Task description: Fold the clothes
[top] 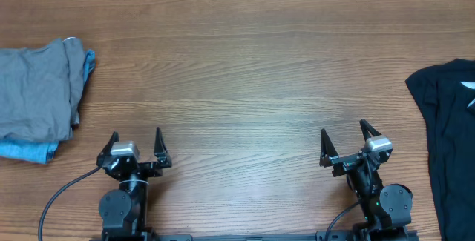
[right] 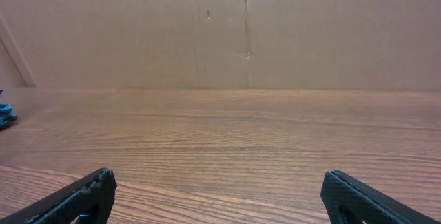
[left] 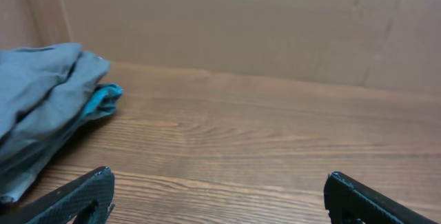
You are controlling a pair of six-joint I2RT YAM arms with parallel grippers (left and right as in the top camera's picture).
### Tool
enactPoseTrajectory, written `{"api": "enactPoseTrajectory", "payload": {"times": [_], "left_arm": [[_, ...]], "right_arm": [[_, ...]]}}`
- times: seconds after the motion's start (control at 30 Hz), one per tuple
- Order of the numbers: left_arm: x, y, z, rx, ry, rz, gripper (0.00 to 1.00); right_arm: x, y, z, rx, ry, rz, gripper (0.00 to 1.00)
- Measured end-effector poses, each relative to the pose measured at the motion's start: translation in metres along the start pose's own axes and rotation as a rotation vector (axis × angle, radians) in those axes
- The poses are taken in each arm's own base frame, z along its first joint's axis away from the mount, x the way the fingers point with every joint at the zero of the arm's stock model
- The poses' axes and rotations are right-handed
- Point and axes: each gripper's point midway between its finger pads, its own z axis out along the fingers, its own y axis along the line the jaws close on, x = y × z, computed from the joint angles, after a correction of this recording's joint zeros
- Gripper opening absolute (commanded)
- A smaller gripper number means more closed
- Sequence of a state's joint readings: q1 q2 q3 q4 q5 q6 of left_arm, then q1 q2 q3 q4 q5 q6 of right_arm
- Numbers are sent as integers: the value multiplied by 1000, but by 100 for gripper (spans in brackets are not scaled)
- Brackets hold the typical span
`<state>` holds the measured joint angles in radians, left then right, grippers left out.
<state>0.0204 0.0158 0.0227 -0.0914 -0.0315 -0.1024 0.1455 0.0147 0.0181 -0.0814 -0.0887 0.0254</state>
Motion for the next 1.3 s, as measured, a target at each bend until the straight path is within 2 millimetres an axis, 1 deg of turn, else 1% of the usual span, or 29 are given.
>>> {"api": "enactPoseTrajectory", "payload": {"times": [0.23,1.3], "left_arm": [[1,-4,0,24,2,6,100],[1,-4,0,25,4,6,100]], "right_arm": [[0,0,0,0,0,0,100],[0,0,0,0,0,0,100]]}}
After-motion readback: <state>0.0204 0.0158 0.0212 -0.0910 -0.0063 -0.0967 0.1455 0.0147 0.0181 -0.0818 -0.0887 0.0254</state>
